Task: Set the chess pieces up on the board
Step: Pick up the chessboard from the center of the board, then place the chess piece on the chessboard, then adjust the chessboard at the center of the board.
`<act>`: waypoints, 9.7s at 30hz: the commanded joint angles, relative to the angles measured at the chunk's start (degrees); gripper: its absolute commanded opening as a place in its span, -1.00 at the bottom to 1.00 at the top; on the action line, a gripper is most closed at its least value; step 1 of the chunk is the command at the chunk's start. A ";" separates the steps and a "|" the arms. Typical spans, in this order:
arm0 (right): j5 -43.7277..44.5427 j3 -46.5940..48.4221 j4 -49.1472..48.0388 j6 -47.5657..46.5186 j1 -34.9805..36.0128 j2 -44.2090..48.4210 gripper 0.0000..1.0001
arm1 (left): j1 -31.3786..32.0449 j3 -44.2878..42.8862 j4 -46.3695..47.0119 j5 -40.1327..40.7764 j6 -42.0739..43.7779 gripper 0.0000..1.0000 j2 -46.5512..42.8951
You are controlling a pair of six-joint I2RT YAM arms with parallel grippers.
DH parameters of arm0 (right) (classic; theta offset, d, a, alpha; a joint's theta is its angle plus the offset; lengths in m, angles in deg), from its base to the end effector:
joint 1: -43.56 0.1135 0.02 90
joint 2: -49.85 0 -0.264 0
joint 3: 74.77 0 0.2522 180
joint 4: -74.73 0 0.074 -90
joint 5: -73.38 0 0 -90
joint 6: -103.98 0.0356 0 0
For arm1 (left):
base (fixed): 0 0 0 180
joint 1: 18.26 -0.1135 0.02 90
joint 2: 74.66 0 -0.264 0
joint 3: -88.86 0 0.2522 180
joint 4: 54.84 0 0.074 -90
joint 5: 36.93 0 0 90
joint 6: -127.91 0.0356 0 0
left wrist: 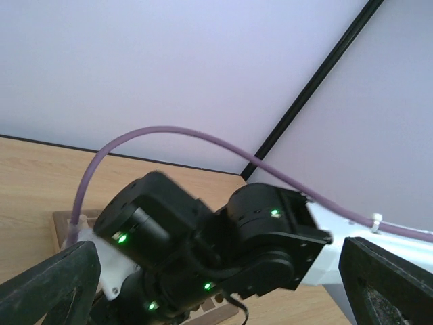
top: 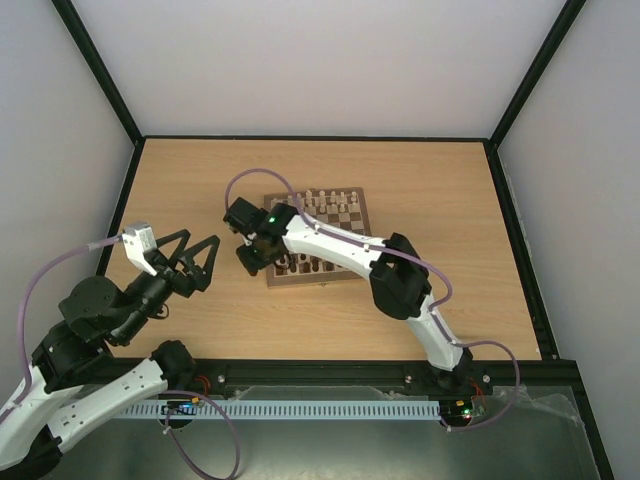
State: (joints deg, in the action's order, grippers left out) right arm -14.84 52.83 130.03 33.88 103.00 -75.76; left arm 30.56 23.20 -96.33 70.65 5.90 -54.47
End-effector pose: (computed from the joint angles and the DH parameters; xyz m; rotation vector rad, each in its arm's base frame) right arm 0.2507 0.4224 0.2490 -0.8608 2.4341 0.5156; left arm 0.0455 -0.0356 0.3919 -0.0276 1.5724 -0.8956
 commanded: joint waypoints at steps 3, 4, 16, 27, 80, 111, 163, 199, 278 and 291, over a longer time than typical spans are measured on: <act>1.51 4.84 7.14 1.24 1.26 -4.60 -0.03 | -0.27 -0.42 0.86 -1.09 -0.15 0.99 -1.20; 1.50 5.30 7.25 1.39 1.29 -5.31 -0.04 | -0.30 -0.40 0.91 -1.13 -0.08 0.99 -1.39; 4.26 10.89 8.47 1.87 1.40 -11.67 -0.20 | -0.30 -0.57 0.66 -1.50 0.36 0.99 -1.47; 4.59 12.80 8.73 1.64 1.43 -14.11 -0.33 | -0.30 -0.31 1.09 -1.77 0.48 0.99 -0.85; 16.22 -21.93 7.73 4.33 -3.05 28.19 -0.74 | -0.28 -1.22 0.87 -1.05 0.80 0.99 4.30; 10.11 -46.17 -5.58 2.16 -16.76 31.06 -0.74 | -0.30 1.66 4.87 -1.94 -0.41 0.99 14.18; 9.95 -43.53 -4.55 2.77 -18.50 32.23 -0.10 | -0.25 4.14 6.12 -1.33 -0.77 0.99 14.36; 11.59 -54.52 -16.49 6.34 -25.96 46.35 0.60 | -20.69 19.63 18.88 -5.62 -6.67 0.99 21.24; -11.98 -64.53 -44.58 18.54 -52.19 32.69 0.12 | -29.56 -6.55 61.38 -26.66 -16.99 -0.35 97.04; -3.41 -66.64 -42.71 18.25 -53.20 40.82 0.99 | -32.83 14.77 55.06 -17.58 -13.75 0.29 66.28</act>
State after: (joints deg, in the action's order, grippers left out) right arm -23.17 -12.35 85.20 53.01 50.00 -39.04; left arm -1.99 34.28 -38.67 47.99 -10.95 22.35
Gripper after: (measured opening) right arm 0.848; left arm 0.598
